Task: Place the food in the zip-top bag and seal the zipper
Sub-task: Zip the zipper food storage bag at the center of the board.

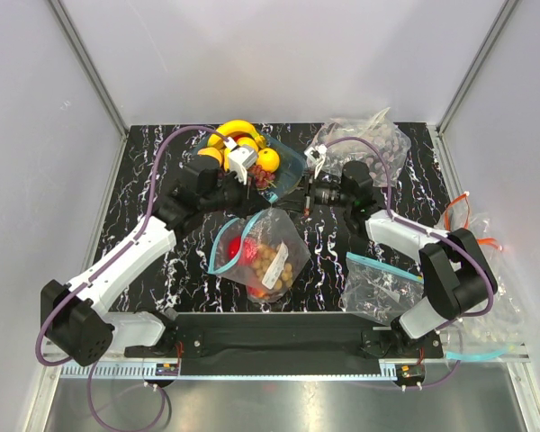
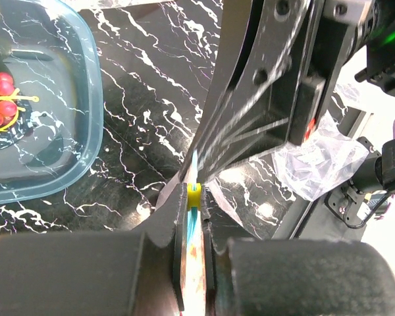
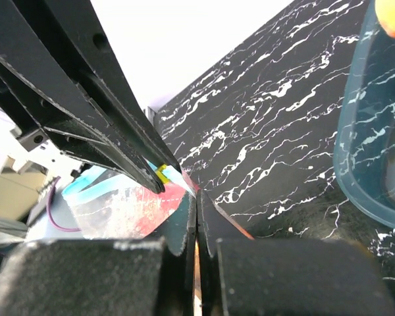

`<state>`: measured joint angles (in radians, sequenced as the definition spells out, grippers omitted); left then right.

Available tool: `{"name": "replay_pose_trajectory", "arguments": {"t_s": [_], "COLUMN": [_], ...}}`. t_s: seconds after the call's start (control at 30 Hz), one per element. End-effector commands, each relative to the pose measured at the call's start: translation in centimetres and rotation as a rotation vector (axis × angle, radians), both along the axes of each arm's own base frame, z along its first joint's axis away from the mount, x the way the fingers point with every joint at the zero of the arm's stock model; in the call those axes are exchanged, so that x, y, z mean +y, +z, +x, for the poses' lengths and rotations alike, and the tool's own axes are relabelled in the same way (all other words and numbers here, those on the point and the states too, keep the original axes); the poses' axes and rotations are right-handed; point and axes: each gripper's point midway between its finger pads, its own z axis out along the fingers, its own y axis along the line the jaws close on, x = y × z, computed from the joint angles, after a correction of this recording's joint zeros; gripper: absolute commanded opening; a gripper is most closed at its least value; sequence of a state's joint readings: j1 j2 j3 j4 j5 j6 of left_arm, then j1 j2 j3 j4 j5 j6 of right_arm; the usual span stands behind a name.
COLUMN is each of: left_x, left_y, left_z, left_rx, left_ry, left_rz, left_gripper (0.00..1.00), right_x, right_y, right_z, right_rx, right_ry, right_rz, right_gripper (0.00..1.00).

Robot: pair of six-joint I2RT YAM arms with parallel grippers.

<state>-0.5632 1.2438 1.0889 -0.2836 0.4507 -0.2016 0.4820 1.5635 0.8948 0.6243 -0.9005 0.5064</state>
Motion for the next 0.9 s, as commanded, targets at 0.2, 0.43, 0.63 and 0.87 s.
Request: {"name": "replay_pose_trajectory", "arguments": {"t_s": [0.2,0.43,0.63,0.87], "left_x": [0.5,0.5,0.4,0.0], "left_y": [1.4,1.4,1.2,1.0], "left_z": [0.7,0.2,-0.2,-0.7], "left_rx": [-0.069,-0.054,-0.034,-0.013], "left_ry": [0.043,0.040,0.031,0.023], "left_rz": [0.005,0.001,-0.004,-0.019], "left_gripper": [0.04,0.04,0.04,0.04], "right_x": [-2.6,-5.7,-10.2,-16.3], "right_y": [2.8,2.4,1.9,0.6], "right_z": [2.4,5.6,8.0,10.1], "right_rx": [-0.088,-0.046,-0.014,0.030], "right_ry": [-0.086,-0.304,-0.521,-0.836], "right_rz": [0.106,0.095,0.098,0.050], "right_gripper": [0.00,0.00,0.00,0.00]}}
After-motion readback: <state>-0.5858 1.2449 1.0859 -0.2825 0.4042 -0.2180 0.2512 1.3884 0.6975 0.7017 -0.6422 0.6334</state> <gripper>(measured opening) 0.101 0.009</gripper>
